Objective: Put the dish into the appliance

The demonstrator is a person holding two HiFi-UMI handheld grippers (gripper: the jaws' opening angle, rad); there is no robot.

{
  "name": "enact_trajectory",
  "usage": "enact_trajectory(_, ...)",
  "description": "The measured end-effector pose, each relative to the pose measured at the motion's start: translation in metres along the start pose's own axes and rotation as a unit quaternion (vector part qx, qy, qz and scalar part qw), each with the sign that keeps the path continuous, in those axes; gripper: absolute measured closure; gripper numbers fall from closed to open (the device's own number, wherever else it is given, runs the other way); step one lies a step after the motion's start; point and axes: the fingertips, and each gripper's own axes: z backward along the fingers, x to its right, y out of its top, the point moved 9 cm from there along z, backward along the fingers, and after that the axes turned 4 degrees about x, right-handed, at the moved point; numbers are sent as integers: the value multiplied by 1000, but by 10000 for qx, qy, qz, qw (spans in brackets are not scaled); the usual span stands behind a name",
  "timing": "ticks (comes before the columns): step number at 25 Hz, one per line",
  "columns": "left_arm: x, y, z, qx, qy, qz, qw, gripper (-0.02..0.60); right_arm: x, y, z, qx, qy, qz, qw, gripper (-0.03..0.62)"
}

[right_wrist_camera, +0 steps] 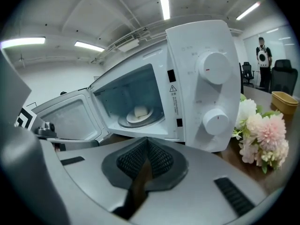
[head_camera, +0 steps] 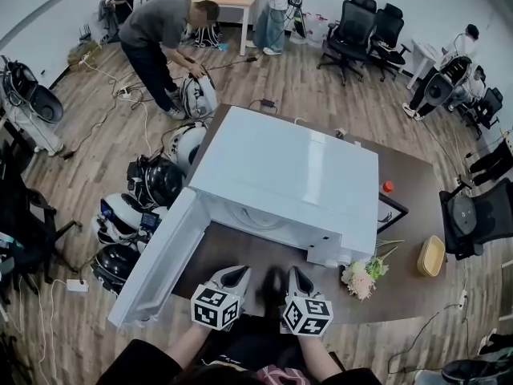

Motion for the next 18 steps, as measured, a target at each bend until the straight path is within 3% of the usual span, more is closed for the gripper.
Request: enact_trajectory(18,10,0,2,170,51,-39,9998,572,-3,2,6,68,210,345,9992,588)
